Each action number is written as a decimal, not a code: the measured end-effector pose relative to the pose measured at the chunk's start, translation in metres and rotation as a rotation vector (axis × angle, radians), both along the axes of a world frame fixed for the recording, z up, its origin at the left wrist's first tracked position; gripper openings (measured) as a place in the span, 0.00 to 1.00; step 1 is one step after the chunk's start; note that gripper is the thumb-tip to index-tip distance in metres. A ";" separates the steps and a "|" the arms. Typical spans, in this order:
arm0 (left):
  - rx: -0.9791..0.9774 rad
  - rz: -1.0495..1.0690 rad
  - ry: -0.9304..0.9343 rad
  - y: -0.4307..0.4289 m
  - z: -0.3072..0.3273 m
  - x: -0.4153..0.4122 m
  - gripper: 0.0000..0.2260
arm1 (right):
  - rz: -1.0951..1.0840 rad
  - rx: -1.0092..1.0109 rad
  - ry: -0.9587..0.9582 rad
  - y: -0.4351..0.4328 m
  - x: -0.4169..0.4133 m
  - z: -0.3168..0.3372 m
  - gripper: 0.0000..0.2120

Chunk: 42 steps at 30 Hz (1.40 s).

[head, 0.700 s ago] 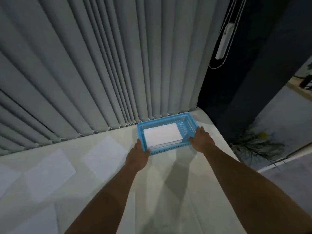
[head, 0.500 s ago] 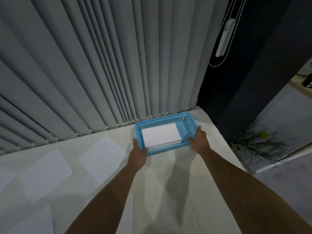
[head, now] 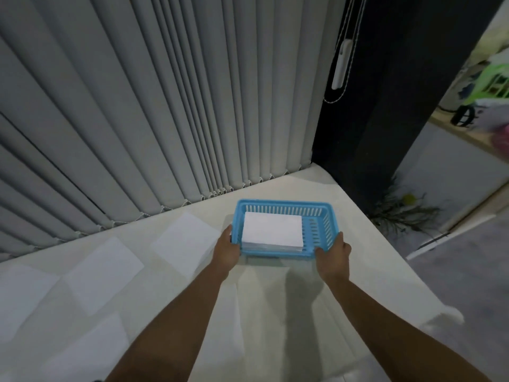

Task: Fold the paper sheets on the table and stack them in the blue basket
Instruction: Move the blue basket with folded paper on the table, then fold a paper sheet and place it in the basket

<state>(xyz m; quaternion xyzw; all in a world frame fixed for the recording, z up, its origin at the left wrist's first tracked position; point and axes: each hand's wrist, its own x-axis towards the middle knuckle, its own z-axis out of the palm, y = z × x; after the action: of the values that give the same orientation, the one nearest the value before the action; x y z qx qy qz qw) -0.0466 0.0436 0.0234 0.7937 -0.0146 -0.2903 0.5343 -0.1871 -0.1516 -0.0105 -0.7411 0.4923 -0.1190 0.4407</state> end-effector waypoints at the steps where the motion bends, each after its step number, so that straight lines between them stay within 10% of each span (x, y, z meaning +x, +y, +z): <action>1: -0.024 0.006 0.024 0.004 0.000 -0.003 0.24 | -0.045 -0.005 -0.009 0.012 -0.011 -0.001 0.32; 24: 0.178 -0.190 -0.256 0.070 -0.022 -0.058 0.23 | -0.193 -0.015 0.010 0.153 -0.097 -0.010 0.40; 42: 0.479 0.271 -0.124 0.199 -0.051 -0.100 0.21 | 0.832 -0.800 0.256 0.191 -0.014 0.024 0.22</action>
<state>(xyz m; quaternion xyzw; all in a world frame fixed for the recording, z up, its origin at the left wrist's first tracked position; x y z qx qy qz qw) -0.1468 0.2429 -0.0272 0.9084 0.1283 -0.1623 0.3633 -0.2011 0.0399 0.0138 -0.9890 0.1264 -0.0219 0.0736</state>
